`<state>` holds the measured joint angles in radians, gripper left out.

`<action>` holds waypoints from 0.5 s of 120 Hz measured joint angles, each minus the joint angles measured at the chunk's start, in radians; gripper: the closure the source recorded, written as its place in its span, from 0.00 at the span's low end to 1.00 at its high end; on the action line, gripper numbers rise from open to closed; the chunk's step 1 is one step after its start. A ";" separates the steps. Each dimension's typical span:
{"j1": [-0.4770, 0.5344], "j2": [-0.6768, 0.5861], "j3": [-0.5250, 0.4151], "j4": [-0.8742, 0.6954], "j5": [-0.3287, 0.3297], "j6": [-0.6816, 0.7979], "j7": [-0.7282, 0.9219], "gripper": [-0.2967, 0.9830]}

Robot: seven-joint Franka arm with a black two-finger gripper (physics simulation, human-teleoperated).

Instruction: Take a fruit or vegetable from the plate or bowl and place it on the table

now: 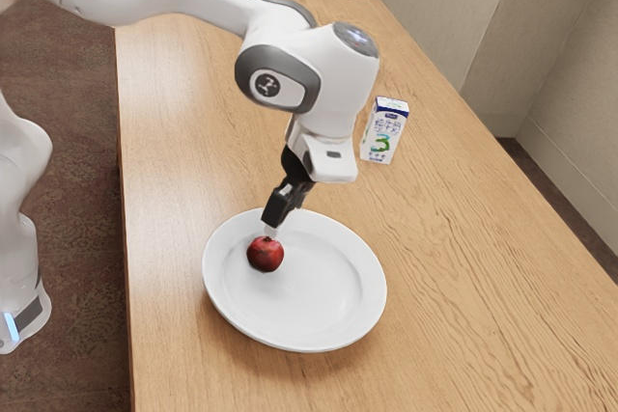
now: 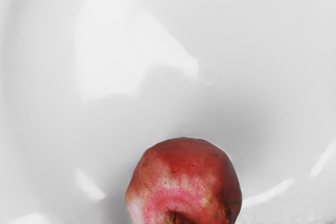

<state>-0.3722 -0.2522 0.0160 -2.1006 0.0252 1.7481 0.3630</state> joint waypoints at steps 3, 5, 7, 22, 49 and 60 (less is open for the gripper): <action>0.002 -0.002 -0.004 -0.014 0.002 0.007 0.001 0.23; 0.003 -0.004 -0.006 -0.022 0.002 0.012 0.002 0.23; 0.004 -0.004 -0.009 -0.030 0.003 0.016 0.003 0.23; 0.007 -0.007 -0.017 -0.056 0.007 0.038 0.008 0.23; 0.007 -0.013 -0.041 -0.093 0.028 0.053 0.046 0.23; 0.007 -0.014 -0.043 -0.106 0.033 0.056 0.073 0.23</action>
<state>-0.3652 -0.2665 -0.0269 -2.2066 0.0582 1.8044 0.4358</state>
